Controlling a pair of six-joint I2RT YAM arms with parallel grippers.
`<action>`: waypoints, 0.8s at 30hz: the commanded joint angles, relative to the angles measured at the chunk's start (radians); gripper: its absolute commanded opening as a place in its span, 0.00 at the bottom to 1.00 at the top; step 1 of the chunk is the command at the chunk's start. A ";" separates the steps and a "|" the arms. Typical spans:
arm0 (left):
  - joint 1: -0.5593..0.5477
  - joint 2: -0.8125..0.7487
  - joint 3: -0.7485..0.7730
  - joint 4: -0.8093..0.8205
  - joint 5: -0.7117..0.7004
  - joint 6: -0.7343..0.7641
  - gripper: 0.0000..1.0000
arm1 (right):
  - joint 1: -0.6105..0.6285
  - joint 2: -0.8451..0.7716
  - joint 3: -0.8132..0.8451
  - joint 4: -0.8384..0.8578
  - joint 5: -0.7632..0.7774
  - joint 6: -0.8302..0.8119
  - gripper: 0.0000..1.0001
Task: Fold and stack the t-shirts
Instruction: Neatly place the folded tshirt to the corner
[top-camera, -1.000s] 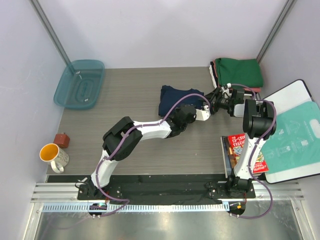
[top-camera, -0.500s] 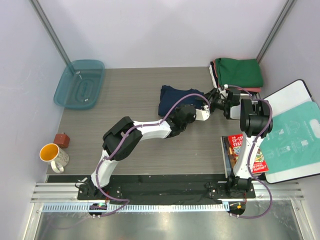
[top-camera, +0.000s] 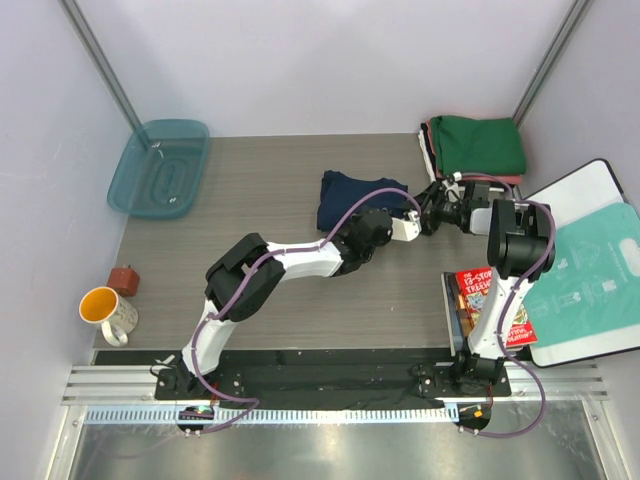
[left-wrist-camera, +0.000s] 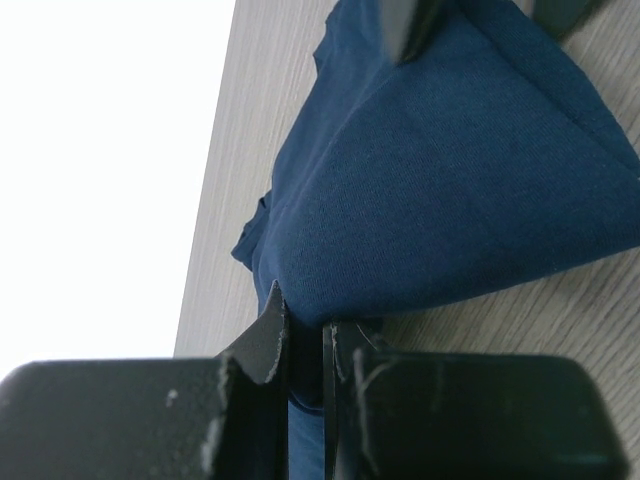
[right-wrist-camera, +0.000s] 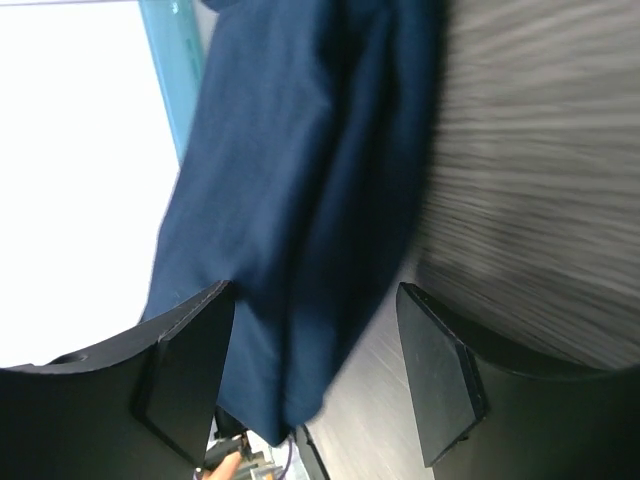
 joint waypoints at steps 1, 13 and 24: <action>0.005 -0.022 0.045 0.109 -0.018 0.021 0.00 | -0.024 -0.053 0.007 -0.089 -0.006 -0.100 0.72; 0.010 -0.015 0.070 0.112 -0.017 0.032 0.00 | -0.016 0.036 -0.004 0.074 0.027 -0.007 0.72; 0.022 -0.025 0.099 0.121 -0.026 0.050 0.00 | 0.024 0.083 0.005 0.180 0.044 0.070 0.73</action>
